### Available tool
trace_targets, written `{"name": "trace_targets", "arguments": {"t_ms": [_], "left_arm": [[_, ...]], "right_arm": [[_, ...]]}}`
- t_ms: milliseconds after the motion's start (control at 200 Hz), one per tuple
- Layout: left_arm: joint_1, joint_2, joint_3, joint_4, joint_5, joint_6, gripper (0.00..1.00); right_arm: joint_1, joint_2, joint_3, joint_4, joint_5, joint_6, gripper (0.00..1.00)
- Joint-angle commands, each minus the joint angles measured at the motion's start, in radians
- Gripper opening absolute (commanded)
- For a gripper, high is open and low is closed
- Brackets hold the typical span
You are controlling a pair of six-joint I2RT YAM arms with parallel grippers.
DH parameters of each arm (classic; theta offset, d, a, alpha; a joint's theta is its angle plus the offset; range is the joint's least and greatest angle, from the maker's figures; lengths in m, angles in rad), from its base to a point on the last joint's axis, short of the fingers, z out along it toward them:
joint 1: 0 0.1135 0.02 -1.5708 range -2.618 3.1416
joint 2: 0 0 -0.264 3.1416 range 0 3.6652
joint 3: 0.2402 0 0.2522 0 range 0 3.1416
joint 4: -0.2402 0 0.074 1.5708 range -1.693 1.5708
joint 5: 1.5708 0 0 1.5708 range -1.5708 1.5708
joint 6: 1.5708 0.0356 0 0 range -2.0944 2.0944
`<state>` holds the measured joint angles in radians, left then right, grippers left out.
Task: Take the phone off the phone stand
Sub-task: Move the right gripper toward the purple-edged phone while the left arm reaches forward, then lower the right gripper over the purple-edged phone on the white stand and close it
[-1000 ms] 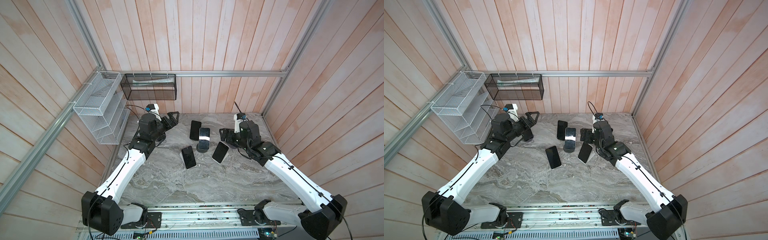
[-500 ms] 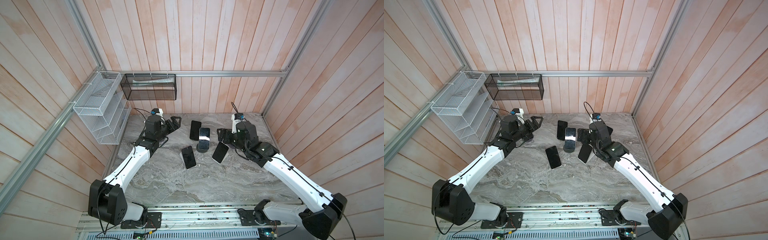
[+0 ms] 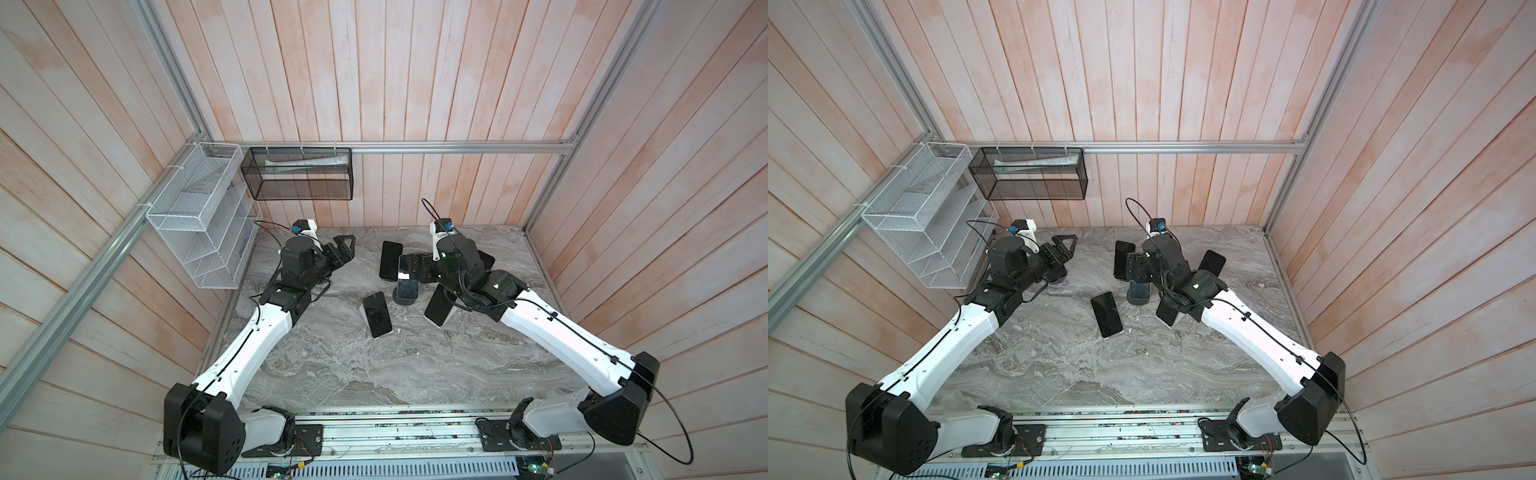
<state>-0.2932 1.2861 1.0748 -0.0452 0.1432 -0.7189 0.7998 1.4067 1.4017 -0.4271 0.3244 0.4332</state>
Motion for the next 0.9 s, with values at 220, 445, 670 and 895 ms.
{"name": "trace_targets", "arguments": {"t_ms": [220, 445, 670, 895], "left_arm": [[0.078, -0.003, -0.022, 0.012, 0.002, 0.032, 0.95], [0.132, 0.008, -0.028, 0.053, 0.134, -0.004, 0.99], [0.130, 0.059, 0.023, 0.049, 0.281, 0.019, 1.00], [0.135, 0.071, 0.000, 0.093, 0.326, -0.017, 1.00]], "right_arm": [[0.044, 0.089, 0.082, 0.015, -0.024, -0.064, 0.87], [0.071, 0.172, 0.135, 0.028, -0.090, -0.074, 0.88], [0.102, 0.217, 0.133, 0.028, -0.161, -0.063, 0.93], [0.127, 0.216, 0.075, 0.037, -0.173, -0.019, 0.96]]}}
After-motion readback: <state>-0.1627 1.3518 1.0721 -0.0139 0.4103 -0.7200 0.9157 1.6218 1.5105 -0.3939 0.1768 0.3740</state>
